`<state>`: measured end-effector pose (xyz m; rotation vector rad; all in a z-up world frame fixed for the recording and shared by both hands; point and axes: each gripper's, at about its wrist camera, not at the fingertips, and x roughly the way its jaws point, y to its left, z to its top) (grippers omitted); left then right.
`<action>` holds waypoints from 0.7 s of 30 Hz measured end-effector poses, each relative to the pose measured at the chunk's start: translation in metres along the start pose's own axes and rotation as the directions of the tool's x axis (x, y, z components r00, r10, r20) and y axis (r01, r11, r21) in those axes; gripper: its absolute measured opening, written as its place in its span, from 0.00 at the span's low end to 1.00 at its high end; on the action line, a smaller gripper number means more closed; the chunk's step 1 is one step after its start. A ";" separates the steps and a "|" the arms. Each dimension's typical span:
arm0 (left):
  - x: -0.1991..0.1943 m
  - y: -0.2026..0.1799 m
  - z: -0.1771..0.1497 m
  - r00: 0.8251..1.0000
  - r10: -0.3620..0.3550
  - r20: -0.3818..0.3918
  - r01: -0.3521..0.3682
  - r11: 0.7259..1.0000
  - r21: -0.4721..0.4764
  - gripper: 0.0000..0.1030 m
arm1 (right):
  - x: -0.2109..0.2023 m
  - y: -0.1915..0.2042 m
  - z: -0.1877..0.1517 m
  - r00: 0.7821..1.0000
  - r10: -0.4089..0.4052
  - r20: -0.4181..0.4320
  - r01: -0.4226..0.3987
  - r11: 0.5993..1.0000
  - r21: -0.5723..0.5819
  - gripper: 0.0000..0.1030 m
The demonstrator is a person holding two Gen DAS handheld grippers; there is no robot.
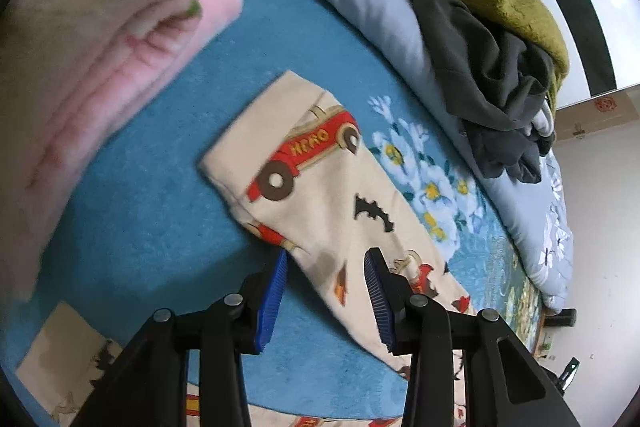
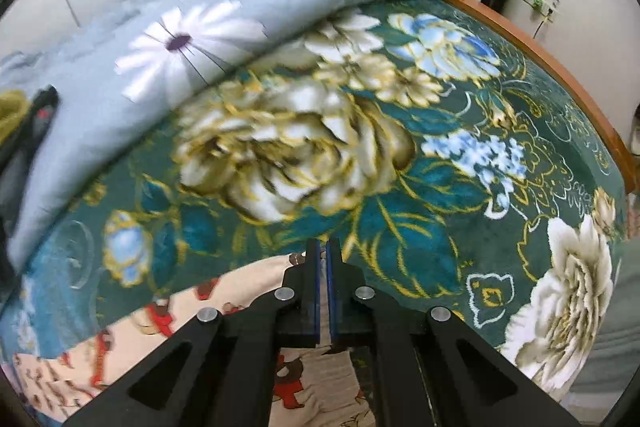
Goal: Fold clothes
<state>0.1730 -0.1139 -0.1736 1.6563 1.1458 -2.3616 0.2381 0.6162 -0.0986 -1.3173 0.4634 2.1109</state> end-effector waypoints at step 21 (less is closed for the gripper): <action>-0.011 -0.011 -0.009 0.962 0.264 0.073 -0.273 0.945 0.180 0.07 | -0.050 -0.045 -0.113 0.982 0.161 -0.094 -0.151 0.982 0.112 0.00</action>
